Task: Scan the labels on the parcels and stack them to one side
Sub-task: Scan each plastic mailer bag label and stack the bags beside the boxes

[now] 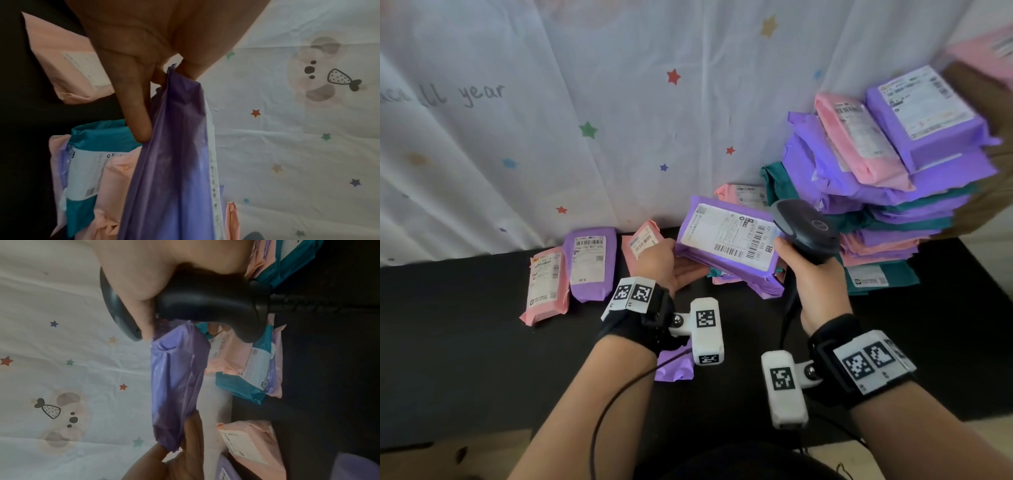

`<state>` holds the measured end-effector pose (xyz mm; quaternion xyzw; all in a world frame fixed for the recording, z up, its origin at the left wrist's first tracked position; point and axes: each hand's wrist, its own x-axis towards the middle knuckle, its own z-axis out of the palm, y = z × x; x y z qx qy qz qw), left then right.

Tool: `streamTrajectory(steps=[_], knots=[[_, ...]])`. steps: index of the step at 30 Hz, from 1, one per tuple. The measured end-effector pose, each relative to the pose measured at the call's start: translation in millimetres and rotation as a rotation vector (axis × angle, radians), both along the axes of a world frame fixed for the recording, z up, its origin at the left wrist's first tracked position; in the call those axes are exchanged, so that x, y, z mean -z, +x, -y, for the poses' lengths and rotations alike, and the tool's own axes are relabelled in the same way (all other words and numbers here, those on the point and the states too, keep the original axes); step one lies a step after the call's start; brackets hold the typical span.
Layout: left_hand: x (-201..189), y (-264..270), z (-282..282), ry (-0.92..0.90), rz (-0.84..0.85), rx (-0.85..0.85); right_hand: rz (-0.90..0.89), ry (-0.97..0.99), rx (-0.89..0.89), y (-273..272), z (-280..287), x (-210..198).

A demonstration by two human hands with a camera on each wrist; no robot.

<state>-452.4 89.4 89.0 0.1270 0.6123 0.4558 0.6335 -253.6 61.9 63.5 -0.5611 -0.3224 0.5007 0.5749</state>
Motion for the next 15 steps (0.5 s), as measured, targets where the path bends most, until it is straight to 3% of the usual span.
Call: streamTrajectory(steps=[2,4,5,7,9,11,13,15], knots=[[2.4,-0.3,-2.4,-0.041,-0.064,0.078,-0.004,0.007,-0.003,3.5,-2.1,-1.6],[3.6,-1.7,-3.9,-0.058,-0.362,0.241,0.020,0.023,-0.023,7.6,-4.8,-3.9],[6.8,-4.1,-7.0,-0.009,-0.601,0.306,0.058,0.031,-0.035,9.5,-6.0,-5.5],[6.4,-6.4,-8.7,0.167,-0.799,0.254,0.166,0.058,-0.089,13.5,-7.6,-8.1],[6.7,-10.2,-9.7,0.310,-0.822,0.302,0.273,0.072,-0.158,16.0,-8.3,-9.9],[5.7,-11.5,-10.3,0.377,-0.786,0.626,0.342,0.053,-0.244,17.8,-6.9,-13.2],[4.0,-12.0,-12.1,0.339,-0.689,0.877,0.351,0.060,-0.334,18.9,-4.5,-16.8],[4.5,-12.2,-11.2,0.268,-0.576,1.024,0.365,0.065,-0.391,19.7,-2.3,-19.0]])
